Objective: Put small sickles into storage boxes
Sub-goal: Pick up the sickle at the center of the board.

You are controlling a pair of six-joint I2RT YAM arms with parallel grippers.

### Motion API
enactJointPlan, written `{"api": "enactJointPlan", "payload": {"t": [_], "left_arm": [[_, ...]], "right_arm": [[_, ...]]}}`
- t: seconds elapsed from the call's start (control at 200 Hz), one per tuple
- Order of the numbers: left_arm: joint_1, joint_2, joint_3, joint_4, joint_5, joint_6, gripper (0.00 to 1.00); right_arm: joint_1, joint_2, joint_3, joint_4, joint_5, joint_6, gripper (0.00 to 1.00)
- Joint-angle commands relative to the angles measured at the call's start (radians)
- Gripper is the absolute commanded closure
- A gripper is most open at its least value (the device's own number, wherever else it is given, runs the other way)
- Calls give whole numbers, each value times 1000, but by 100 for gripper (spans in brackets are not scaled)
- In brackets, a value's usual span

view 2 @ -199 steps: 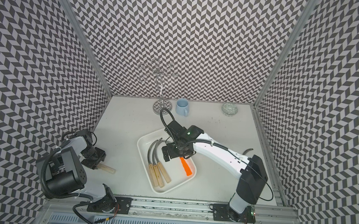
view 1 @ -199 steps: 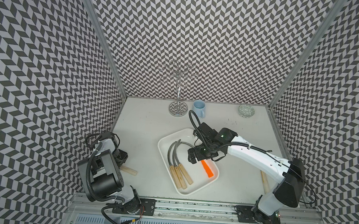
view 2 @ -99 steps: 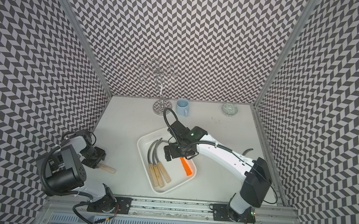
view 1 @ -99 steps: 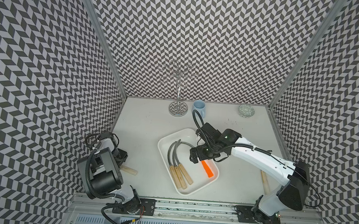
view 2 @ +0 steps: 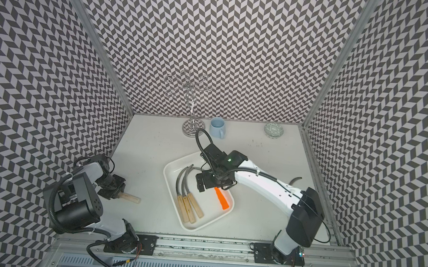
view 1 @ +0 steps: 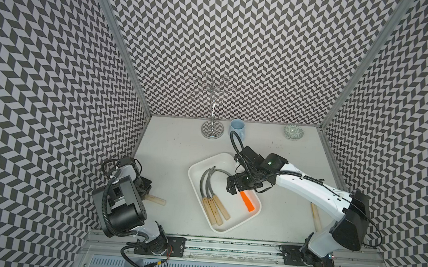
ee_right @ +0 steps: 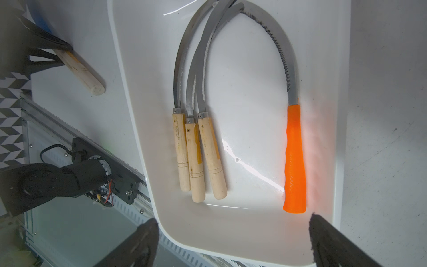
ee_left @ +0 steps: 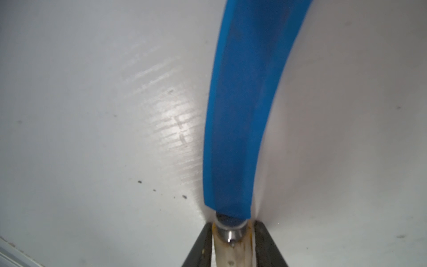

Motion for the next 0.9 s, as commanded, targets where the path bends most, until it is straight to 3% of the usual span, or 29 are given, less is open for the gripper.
{"api": "enactJointPlan", "payload": {"t": [0.0, 0.13, 0.631, 0.896], "left_arm": [[6, 4, -16, 9, -8, -5, 71], [4, 6, -16, 9, -8, -5, 76], [1, -30, -2, 8, -12, -1, 76], [-47, -54, 17, 1, 6, -18, 76]], "right_arm": [[-6, -20, -3, 25, -2, -1, 0], [-9, -21, -2, 27, -4, -4, 0], [-19, -28, -5, 27, -4, -7, 0], [-21, -29, -4, 17, 2, -13, 0]]}}
